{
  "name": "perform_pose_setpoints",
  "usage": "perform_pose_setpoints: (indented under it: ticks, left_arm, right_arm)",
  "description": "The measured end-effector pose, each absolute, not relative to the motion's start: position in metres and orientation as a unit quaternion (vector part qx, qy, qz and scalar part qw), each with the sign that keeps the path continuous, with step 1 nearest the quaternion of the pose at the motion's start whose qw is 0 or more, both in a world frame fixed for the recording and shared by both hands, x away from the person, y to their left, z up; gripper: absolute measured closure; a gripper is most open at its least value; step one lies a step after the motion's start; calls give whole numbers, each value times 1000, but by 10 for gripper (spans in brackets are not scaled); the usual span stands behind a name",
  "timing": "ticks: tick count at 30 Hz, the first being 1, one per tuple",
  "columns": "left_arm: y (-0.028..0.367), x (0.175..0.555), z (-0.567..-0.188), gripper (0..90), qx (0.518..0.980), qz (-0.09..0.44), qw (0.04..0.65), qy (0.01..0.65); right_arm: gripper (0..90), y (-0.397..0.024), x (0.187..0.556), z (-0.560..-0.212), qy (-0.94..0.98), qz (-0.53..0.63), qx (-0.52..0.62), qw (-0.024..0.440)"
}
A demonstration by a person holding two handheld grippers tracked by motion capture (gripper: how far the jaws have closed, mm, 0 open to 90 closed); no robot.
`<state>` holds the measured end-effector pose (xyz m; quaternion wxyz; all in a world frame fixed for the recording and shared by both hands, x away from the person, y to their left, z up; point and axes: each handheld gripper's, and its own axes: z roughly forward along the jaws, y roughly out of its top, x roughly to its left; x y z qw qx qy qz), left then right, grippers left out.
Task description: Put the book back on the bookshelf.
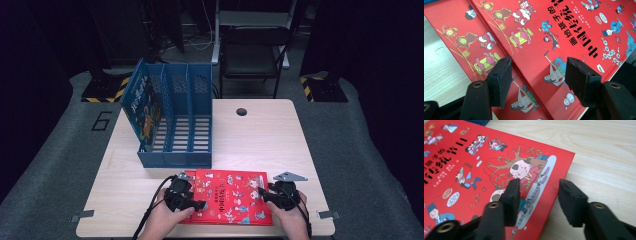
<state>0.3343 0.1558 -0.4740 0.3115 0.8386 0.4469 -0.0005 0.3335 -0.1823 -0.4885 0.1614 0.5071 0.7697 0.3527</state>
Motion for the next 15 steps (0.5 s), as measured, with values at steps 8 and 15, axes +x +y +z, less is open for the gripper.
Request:
perform_pose_setpoints:
  ticks: [8,15]
  left_arm:
    - [155,334,-473,382,842,0,305,445]
    - [155,335,-473,391,841,2,306,447]
  right_arm:
    - [636,-185,333,-487,769,350,513,150]
    - [641,-185,331,-486,771,347,509,161]
